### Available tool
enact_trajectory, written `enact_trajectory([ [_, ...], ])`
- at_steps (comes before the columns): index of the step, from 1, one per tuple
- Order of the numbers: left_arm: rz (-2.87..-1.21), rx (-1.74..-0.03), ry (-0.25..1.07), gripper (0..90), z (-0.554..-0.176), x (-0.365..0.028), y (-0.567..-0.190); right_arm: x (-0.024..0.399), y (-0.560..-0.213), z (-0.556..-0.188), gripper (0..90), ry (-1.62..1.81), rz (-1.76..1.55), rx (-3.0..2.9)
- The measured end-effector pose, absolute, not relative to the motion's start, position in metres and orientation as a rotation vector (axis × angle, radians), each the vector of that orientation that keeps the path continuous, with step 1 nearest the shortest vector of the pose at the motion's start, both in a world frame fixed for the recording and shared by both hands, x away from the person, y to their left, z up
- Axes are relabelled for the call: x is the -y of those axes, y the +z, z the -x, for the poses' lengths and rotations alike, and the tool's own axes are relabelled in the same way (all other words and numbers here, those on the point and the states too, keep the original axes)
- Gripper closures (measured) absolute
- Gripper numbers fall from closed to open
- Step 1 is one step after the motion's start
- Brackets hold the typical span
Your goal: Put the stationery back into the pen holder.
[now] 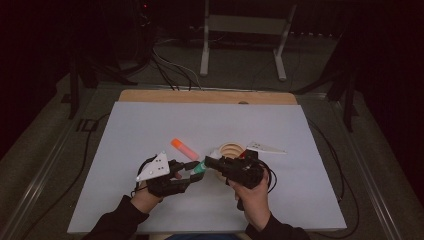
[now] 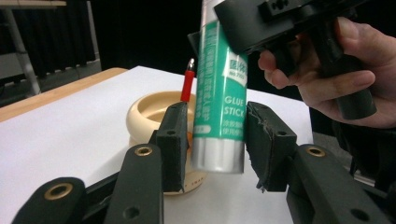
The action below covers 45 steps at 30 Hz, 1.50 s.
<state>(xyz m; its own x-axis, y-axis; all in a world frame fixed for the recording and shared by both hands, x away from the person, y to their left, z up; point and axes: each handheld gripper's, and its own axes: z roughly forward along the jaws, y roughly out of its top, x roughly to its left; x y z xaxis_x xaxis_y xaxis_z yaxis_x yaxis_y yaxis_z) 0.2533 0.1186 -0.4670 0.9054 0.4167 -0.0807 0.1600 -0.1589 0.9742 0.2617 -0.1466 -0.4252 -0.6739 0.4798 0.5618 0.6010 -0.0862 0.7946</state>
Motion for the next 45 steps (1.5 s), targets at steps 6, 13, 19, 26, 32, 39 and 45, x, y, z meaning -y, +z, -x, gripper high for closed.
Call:
enact_trajectory([
  [6,-1.757,-0.5,0.264,39.0,-0.254,-0.125,-0.463,0.151,-0.407,-0.259,65.4,-1.983,1.194,2.224],
  [13,-1.783,-0.557,0.288,26.9,-0.254,-0.131,-0.464,0.159,-0.392,-0.26,65.4,-2.026,1.189,2.318],
  [19,-1.817,-0.584,0.287,17.7,-0.256,-0.136,-0.466,0.171,-0.384,-0.268,65.4,-2.04,1.24,2.362],
  [26,-1.863,-0.593,0.241,8.7,-0.256,-0.139,-0.47,0.186,-0.381,-0.278,65.3,-2.02,1.344,2.441],
  [32,-1.872,-0.607,0.264,2.1,-0.256,-0.144,-0.473,0.19,-0.385,-0.284,65.3,-1.968,1.418,2.549],
  [39,-1.874,-0.635,0.274,1.2,-0.256,-0.152,-0.477,0.19,-0.396,-0.293,65.3,-1.872,1.466,2.625],
  [45,-1.867,-0.655,0.288,1.2,-0.256,-0.16,-0.48,0.186,-0.409,-0.3,65.2,-1.773,1.468,2.671],
])
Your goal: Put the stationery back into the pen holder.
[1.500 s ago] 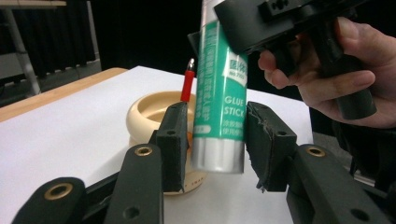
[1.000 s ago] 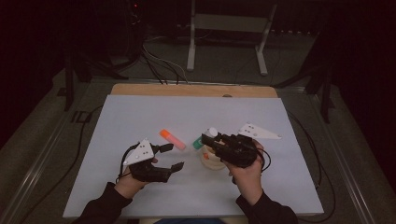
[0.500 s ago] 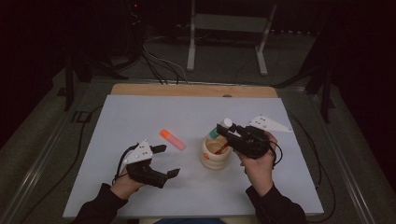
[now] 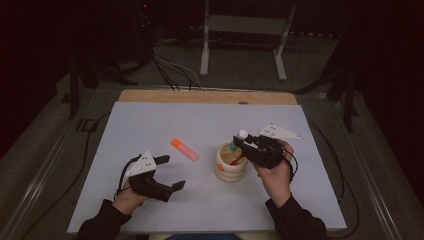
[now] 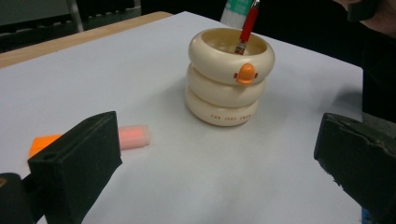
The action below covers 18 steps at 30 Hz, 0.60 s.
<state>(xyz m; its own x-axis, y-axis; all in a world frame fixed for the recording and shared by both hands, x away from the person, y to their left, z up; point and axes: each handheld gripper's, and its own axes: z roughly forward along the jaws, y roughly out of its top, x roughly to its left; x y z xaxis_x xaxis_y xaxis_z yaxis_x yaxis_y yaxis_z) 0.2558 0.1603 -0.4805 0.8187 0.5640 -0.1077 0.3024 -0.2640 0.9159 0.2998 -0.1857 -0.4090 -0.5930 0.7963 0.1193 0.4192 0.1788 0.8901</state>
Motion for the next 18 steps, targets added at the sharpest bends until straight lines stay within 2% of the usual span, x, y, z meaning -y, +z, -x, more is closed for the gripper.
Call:
enact_trajectory([
  [18,-1.888,-0.667,0.295,1.3,-0.256,-0.175,-0.495,0.171,-0.445,-0.313,65.1,1.209,-1.153,-2.251],
])
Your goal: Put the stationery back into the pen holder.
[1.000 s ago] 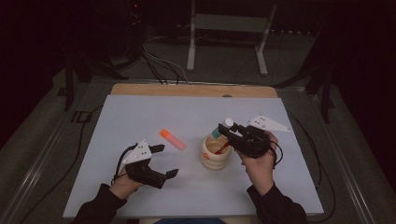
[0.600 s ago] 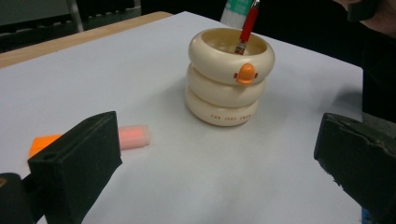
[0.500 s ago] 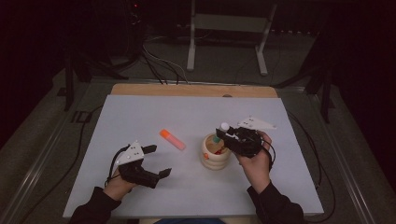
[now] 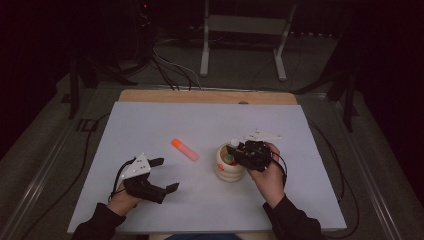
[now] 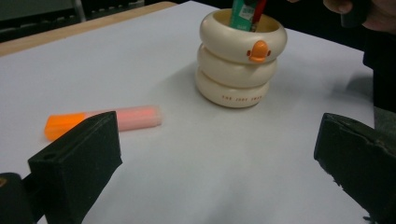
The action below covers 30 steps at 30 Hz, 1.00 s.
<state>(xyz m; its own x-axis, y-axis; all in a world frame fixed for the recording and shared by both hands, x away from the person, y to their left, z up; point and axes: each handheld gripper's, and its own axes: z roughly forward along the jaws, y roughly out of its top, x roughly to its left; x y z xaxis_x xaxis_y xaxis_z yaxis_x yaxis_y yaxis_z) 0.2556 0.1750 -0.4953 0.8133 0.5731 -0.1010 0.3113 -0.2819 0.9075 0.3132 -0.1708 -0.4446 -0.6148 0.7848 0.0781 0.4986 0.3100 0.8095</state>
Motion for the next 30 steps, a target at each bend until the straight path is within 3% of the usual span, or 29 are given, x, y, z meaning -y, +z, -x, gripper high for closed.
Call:
enact_trajectory([
  [21,-1.878,-0.686,0.311,1.2,-0.255,-0.18,-0.498,0.165,-0.463,-0.318,62.7,1.191,-1.188,-2.307],
  [24,-1.877,-0.688,0.309,1.2,-0.255,-0.18,-0.498,0.167,-0.459,-0.318,55.8,1.222,-1.189,-2.293],
  [30,-1.875,-0.684,0.313,1.2,-0.255,-0.18,-0.497,0.174,-0.443,-0.314,30.0,1.318,-1.172,-2.198],
])
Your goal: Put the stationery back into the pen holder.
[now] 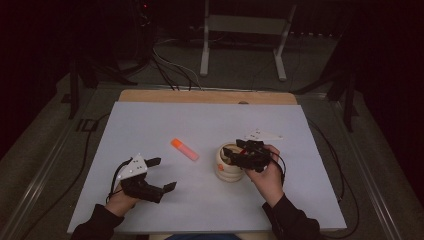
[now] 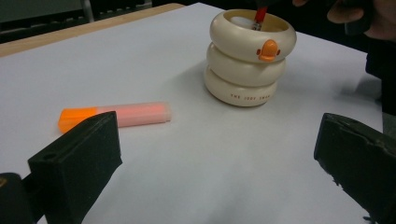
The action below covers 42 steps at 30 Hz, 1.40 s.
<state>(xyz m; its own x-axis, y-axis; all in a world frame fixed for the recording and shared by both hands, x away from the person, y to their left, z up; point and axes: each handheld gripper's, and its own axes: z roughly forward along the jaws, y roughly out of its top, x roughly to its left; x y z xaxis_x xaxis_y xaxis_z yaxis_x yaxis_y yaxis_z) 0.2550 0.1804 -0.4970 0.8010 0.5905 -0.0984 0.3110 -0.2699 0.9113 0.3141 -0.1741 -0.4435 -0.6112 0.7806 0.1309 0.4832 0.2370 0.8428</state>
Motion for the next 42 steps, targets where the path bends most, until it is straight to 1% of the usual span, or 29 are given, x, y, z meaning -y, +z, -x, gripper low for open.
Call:
enact_trajectory([
  [1,-1.873,-0.685,0.311,1.2,-0.255,-0.181,-0.497,0.174,-0.441,-0.314,28.1,1.329,-1.169,-2.192],
  [2,-1.867,-0.687,0.311,1.2,-0.255,-0.181,-0.497,0.175,-0.439,-0.313,23.1,1.337,-1.163,-2.186],
  [3,-1.867,-0.687,0.311,1.2,-0.255,-0.181,-0.497,0.175,-0.439,-0.313,23.1,1.337,-1.163,-2.186],
  [5,-1.865,-0.688,0.309,1.2,-0.255,-0.182,-0.497,0.174,-0.432,-0.312,14.7,1.368,-1.146,-2.16],
  [6,-1.865,-0.688,0.309,1.2,-0.255,-0.182,-0.497,0.174,-0.43,-0.312,14.0,1.384,-1.146,-2.15],
  [8,-1.859,-0.689,0.306,1.2,-0.255,-0.182,-0.497,0.173,-0.427,-0.311,5.2,1.413,-1.112,-2.183],
  [9,-1.857,-0.688,0.309,1.2,-0.255,-0.183,-0.496,0.173,-0.427,-0.311,5.2,1.413,-1.112,-2.183],
  [11,-1.849,-0.687,0.307,1.2,-0.254,-0.184,-0.496,0.171,-0.424,-0.311,1.3,1.433,-1.09,-2.203],
  [13,-1.847,-0.688,0.313,1.2,-0.253,-0.185,-0.495,0.167,-0.42,-0.311,0.0,1.438,-1.066,-2.223],
  [24,-1.834,-0.701,0.319,1.2,-0.251,-0.19,-0.495,0.145,-0.406,-0.313,0.0,1.439,-1.01,-2.204],
  [42,-1.824,-0.71,0.323,1.2,-0.25,-0.195,-0.496,0.101,-0.402,-0.326,0.0,1.39,-0.982,-2.329],
])
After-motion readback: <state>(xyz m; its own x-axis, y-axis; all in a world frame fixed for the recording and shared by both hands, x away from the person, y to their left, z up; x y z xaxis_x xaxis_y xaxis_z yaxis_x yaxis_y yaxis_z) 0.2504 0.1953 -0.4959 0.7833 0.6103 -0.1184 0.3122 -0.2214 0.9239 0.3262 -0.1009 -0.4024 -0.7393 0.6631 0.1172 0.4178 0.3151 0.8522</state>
